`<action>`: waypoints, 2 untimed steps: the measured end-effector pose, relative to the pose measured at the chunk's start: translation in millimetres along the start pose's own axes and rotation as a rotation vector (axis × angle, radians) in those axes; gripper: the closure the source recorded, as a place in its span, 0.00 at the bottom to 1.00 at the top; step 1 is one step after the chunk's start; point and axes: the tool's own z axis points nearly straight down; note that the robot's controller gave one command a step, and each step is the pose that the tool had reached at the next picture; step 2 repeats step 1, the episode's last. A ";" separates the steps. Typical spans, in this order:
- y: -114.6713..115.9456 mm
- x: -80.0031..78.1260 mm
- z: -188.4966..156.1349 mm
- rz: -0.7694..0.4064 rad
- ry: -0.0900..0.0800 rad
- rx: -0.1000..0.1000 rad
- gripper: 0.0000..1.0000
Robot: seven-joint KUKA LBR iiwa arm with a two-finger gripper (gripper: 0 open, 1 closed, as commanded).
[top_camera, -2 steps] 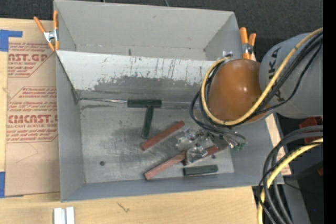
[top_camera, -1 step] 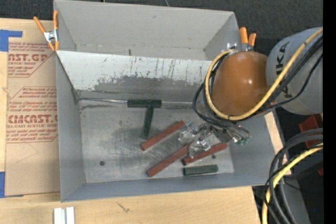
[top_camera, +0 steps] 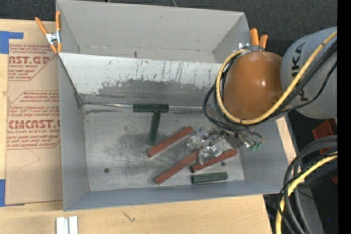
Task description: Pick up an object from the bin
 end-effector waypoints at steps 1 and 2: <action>0.3 0.4 -10.6 0.000 0.002 -0.001 1.00; 0.3 0.4 -10.6 0.000 0.002 -0.001 1.00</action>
Offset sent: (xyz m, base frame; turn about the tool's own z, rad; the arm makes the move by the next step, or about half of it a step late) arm 0.0001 -0.0001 0.0506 0.0000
